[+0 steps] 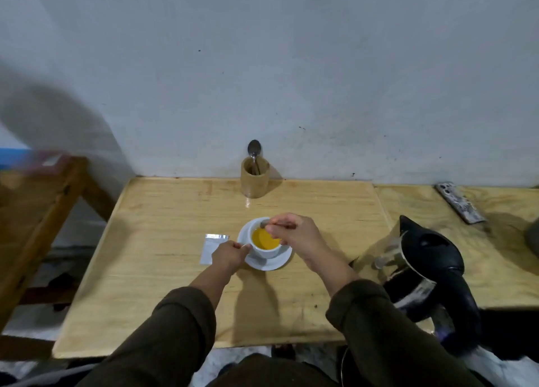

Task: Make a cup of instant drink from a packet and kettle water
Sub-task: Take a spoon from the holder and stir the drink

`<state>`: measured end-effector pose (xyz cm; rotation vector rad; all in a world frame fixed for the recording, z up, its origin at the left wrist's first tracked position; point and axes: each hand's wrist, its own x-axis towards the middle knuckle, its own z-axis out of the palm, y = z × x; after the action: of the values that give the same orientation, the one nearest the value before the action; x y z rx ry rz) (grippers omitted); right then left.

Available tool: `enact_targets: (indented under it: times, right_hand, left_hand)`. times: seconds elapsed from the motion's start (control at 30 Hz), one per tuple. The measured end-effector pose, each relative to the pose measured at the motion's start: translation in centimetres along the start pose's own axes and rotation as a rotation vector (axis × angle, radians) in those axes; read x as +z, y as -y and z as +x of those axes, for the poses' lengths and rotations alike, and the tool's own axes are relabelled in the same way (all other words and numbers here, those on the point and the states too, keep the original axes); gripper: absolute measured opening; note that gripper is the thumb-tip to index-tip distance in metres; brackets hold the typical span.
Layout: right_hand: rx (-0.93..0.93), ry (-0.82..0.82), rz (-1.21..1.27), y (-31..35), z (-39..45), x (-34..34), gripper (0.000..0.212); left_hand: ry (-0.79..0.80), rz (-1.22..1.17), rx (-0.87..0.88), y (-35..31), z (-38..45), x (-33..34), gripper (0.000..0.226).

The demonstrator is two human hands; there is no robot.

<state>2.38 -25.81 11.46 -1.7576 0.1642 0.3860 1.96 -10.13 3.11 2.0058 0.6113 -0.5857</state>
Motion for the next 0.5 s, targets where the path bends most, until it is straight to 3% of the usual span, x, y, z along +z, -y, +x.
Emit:
enact_targets:
  times: [0.13, 0.5]
  right_hand:
    - [-0.154, -0.18, -0.428, -0.8, -0.3, 0.6, 0.023]
    - [-0.294, -0.27, -0.666, -2.6, 1.0, 1.2, 0.016]
  left_hand:
    - [-0.008, 0.009, -0.012, 0.0, 0.2, 0.0, 0.04]
    - [-0.028, 0.05, 0.0, -0.1, -0.2, 0.0, 0.045]
